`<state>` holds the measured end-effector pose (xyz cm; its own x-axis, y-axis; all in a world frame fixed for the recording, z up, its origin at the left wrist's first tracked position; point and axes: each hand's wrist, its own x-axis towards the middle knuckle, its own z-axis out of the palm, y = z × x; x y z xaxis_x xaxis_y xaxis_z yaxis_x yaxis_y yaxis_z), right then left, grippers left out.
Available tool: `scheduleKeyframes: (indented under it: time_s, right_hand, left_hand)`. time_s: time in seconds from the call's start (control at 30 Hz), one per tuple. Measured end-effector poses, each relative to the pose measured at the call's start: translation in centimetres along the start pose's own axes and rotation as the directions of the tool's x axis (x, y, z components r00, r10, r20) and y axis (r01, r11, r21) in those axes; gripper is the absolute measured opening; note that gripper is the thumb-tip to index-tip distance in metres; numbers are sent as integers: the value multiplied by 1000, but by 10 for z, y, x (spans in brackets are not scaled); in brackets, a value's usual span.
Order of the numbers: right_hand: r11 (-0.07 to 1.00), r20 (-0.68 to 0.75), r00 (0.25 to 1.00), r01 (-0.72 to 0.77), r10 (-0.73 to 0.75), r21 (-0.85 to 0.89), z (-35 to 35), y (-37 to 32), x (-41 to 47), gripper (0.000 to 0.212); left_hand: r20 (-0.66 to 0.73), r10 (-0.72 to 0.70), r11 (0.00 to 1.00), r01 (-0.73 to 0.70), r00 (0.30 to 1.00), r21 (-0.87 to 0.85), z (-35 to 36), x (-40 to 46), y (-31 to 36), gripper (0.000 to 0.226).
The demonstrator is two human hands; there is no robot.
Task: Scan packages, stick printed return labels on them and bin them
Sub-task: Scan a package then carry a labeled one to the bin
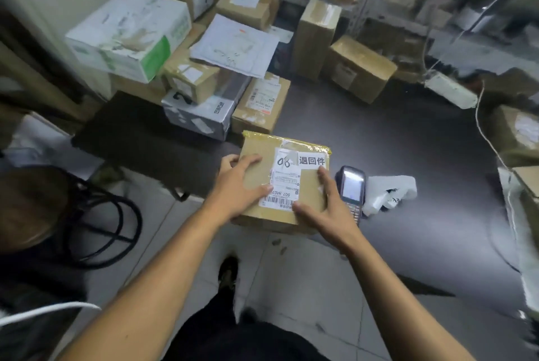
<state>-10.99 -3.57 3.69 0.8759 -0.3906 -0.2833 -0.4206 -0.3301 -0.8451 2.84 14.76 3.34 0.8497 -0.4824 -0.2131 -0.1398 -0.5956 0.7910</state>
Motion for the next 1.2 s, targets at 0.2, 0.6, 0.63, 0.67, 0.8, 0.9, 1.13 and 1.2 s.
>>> scheduleKeyframes:
  time_s: [0.2, 0.6, 0.63, 0.67, 0.8, 0.9, 1.13, 1.2]
  right_hand:
    - [995, 168, 981, 99, -96, -9, 46, -6, -34, 94]
    - [947, 570, 800, 300, -186, -113, 220, -80, -88, 116]
    - [939, 594, 781, 322, -193, -118, 241, -88, -96, 116]
    - [934, 614, 765, 336, -195, -122, 264, -95, -103, 115]
    - [917, 707, 680, 381, -193, -115, 359, -123, -144, 114]
    - [883, 772, 607, 448, -188, -138, 424, -141, -177, 108]
    - [833, 874, 467, 531, -133, -157, 538, -165, -229, 109]
    - [810, 898, 421, 566, -128, -150, 565, -174, -235, 109]
  left_hand:
    - [-148, -155, 988, 148, 977, -53, -16, -86, -42, 66]
    - [-454, -374, 927, 309, 808, -213, -115, -251, -160, 67]
    - [-475, -392, 920, 319, 788, -229, -126, -267, -174, 66]
    - [-491, -410, 912, 331, 769, -244, -138, -285, -188, 66]
    - [-524, -500, 866, 381, 690, -324, -184, -362, -251, 66]
    - [-515, -561, 826, 398, 648, -399, -212, -421, -294, 69]
    - [-445, -682, 719, 424, 580, -551, -243, -518, -371, 97]
    - [-444, -715, 686, 423, 539, -591, -248, -531, -389, 103]
